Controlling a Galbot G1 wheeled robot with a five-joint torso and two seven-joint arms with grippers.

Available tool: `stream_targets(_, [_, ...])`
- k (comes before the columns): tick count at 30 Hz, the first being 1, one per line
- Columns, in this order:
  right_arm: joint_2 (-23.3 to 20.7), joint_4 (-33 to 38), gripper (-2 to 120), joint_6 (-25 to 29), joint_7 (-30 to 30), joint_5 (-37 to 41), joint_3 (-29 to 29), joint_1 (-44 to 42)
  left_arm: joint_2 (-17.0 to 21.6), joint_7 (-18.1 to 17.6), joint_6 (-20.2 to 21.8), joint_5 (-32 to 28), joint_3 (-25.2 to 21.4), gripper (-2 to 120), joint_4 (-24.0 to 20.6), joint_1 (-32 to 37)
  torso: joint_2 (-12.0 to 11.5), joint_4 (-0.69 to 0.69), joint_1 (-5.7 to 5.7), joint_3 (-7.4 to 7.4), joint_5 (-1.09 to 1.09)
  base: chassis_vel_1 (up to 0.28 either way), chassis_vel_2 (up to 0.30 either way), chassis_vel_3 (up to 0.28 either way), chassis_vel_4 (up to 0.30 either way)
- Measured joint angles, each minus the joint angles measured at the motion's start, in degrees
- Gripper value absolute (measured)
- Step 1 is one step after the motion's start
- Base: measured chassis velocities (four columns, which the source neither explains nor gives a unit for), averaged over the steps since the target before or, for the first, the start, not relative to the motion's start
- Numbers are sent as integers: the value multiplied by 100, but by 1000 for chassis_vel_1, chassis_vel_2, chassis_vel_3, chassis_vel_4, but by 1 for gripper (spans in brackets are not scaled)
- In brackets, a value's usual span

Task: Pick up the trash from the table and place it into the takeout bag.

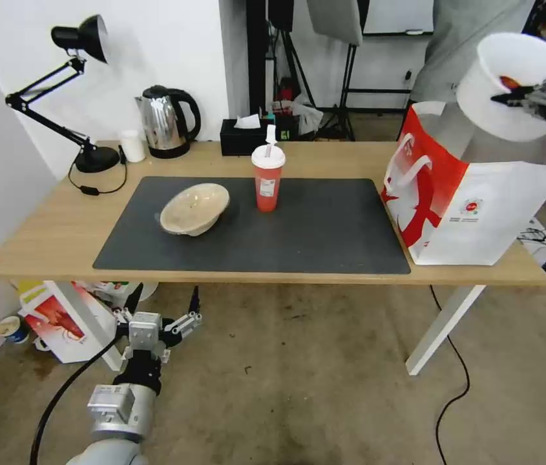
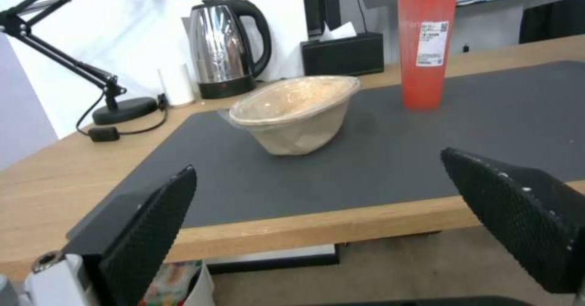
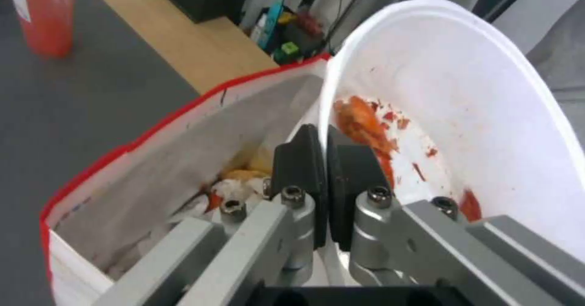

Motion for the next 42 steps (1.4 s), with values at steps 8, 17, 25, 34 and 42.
stream_targets(8, [-34,-124,0,105,5,-2,-8,-39,0,0,0,0,0,100,0,0,0,0,-1,0,-1,0,0,0,0])
stream_targets(17, [1,66,0,104,44,22,114,-207,0,0,0,0,0,100,0,0,0,0,0,0,-1,0,0,0,0])
stream_targets(25, [130,279,0,76,199,95,99,-184,0,0,0,0,0,100,0,0,0,-1,0,0,-1,0,0,0,0])
stream_targets(34, [247,374,5,5,424,187,-176,105,0,0,0,0,0,100,0,0,0,0,0,0,-2,0,0,0,0])
stream_targets(42, [194,498,31,-158,575,343,-155,137,0,0,0,0,0,100,0,0,0,0,0,0,-1,0,0,0,0])
